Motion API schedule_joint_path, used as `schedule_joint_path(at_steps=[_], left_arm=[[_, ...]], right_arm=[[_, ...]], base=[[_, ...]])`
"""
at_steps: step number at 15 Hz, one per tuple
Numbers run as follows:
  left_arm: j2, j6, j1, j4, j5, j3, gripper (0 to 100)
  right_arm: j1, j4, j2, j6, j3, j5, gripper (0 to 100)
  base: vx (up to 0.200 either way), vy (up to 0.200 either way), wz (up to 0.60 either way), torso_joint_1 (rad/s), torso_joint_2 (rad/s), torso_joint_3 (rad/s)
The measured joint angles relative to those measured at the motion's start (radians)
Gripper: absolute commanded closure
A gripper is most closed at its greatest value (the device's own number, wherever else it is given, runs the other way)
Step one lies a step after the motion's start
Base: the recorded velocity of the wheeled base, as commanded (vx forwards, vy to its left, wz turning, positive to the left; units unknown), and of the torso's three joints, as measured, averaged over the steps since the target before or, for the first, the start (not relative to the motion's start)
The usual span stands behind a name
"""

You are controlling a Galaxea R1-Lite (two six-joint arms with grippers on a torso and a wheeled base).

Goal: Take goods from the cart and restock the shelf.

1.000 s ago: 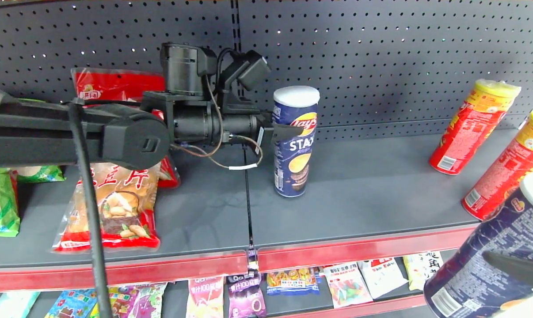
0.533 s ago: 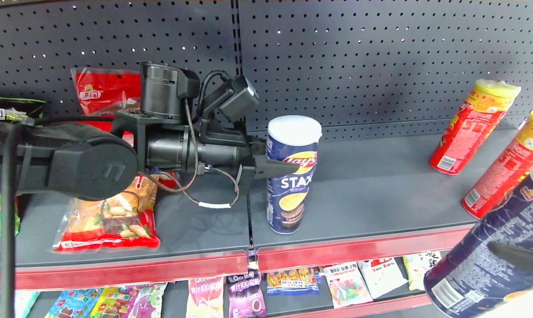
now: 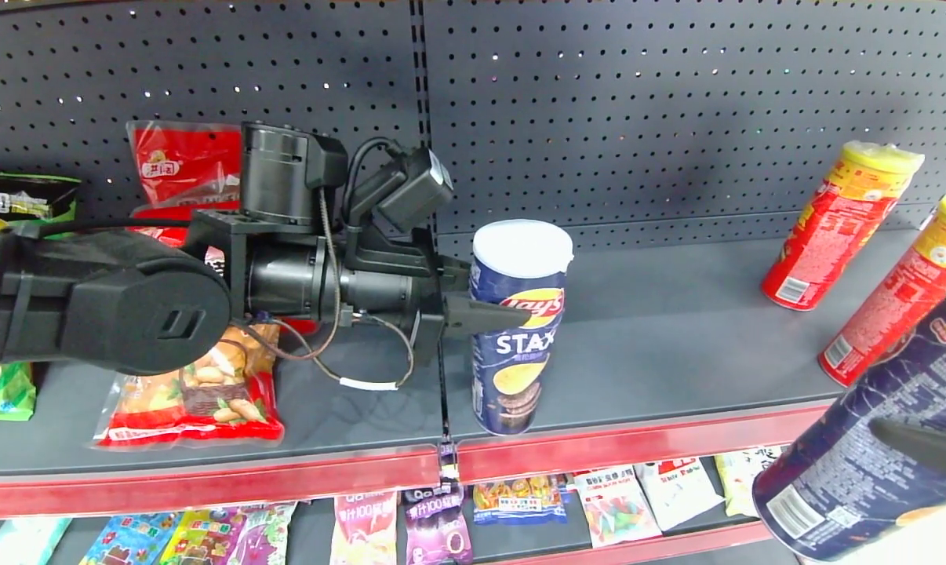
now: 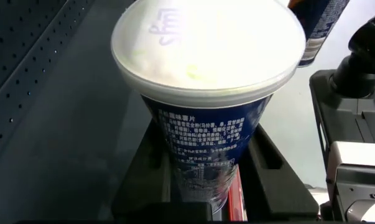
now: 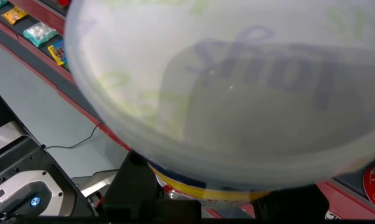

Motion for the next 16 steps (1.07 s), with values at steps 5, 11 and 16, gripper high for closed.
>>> schedule_joint_path(at_steps=[5, 11, 16], left_arm=[[0.01, 0.001, 0.009, -0.003, -0.024, 0.008, 100], [0.021, -0.001, 0.01, -0.003, -0.02, 0.033, 0], [-0.023, -0.001, 0.052, -0.034, -0.016, 0.129, 0]], right_arm=[[0.0, -0.001, 0.054, 0.0, -0.049, 0.0, 100], [0.042, -0.003, 0.225, -0.001, -0.195, 0.0, 100], [0.081, -0.006, 0.432, -0.003, -0.385, -0.001, 100]], base=[[0.0, 0.0, 0.0, 0.0, 0.0, 0.0], [0.0, 0.0, 0.0, 0.0, 0.0, 0.0], [0.0, 0.0, 0.0, 0.0, 0.0, 0.0]])
